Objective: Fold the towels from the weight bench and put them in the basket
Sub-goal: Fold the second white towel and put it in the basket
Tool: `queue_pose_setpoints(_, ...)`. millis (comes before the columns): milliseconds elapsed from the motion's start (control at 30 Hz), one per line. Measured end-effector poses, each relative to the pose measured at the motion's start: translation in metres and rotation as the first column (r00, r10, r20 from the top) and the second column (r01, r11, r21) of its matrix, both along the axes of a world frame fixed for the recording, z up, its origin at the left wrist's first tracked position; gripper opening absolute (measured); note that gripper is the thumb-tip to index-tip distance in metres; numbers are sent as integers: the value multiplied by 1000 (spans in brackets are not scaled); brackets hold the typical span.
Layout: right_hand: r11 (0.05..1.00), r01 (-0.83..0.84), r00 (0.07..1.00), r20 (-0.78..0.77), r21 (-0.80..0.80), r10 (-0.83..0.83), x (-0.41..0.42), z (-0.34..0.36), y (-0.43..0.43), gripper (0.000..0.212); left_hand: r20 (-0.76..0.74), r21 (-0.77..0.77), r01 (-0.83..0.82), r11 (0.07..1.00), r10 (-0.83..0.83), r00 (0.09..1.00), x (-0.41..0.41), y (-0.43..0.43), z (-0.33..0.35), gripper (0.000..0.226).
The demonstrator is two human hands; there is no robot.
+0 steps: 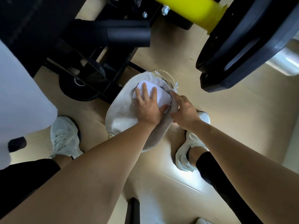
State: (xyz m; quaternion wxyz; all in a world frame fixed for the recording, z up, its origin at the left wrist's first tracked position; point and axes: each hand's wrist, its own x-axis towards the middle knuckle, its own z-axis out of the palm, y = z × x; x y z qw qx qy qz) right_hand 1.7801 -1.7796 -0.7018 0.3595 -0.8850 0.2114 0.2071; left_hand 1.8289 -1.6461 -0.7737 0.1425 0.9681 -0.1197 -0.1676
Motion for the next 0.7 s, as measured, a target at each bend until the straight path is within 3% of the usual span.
queue_pose_setpoints(133,993,-118,989,-89,-18,116,5,18,-1,72,-20,20,89,996,-89,996,6,10,25,82)
queue_pose_setpoints(267,998,-41,990,-135,-37,35,-2,33,-5,71,112,-4,177,984,-175,978,6,35,58,65)
queue_pose_setpoints(500,996,37,990,136,-83,-25,19,119,25,25,197,-191,303,934,-266,944,-11,82,187,34)
queue_pose_setpoints(567,996,91,963,254,13,-92,26,151,42,12,273,-235,309,922,-242,931,-13,98,233,27)
queue_pose_setpoints(700,969,66,914,374,238,-154,25,217,88,13,394,-349,278,895,-129,910,-11,145,312,22)
